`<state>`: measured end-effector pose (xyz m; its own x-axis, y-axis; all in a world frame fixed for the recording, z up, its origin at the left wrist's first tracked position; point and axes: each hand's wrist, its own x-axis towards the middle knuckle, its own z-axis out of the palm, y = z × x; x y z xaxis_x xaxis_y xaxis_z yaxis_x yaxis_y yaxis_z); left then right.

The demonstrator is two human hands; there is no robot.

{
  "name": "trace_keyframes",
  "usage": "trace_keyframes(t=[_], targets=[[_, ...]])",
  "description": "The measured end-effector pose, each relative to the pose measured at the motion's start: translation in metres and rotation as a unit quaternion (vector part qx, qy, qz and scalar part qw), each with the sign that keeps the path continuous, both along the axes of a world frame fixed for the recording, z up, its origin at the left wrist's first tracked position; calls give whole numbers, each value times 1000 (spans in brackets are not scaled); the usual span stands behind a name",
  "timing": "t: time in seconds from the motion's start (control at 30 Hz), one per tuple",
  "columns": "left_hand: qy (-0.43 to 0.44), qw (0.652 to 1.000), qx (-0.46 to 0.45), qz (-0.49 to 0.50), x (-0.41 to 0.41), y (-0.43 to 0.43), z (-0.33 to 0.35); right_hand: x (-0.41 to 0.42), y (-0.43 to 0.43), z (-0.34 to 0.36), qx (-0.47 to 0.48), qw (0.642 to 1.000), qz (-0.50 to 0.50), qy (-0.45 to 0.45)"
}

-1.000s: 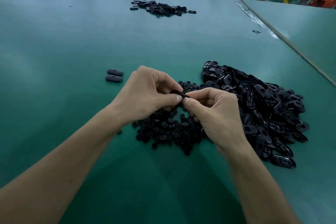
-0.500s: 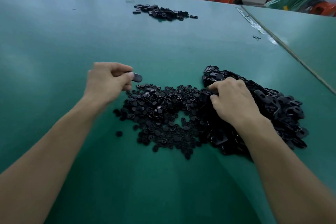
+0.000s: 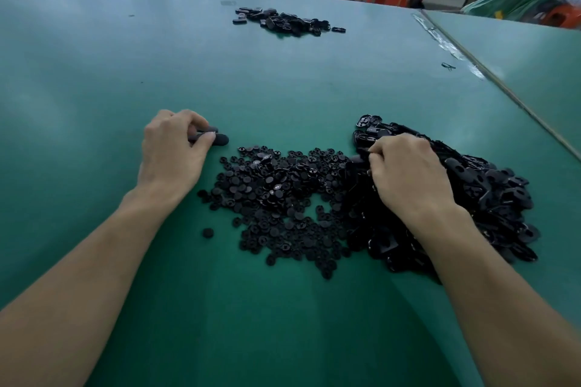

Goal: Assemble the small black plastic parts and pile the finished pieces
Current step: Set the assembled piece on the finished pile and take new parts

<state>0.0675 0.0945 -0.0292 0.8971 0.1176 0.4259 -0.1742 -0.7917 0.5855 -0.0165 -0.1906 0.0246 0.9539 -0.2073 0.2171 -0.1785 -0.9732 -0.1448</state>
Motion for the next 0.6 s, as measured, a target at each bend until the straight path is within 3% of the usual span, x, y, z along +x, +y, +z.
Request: trace_keyframes(t=[0.07, 0.17, 0.23, 0.3, 0.4, 0.6], targets=[[-10, 1000, -11, -4, -1, -3, 1, -3, -1, 0, 64, 996, -13, -65], [-23, 998, -49, -25, -7, -14, 11, -12, 8, 1, 270, 955, 12, -125], [-25, 995, -69, -60, -14, -27, 23, -18, 20, -1, 394, 912, 42, -111], [29, 980, -126, -154, -24, -40, 36, -22, 33, -6, 480, 871, 70, -78], [168, 911, -228, -299, -43, -59, 49, -24, 47, -14, 545, 830, 102, -65], [217, 870, -298, -326, -53, -67, 52, -31, 49, -21, 612, 774, 114, -115]])
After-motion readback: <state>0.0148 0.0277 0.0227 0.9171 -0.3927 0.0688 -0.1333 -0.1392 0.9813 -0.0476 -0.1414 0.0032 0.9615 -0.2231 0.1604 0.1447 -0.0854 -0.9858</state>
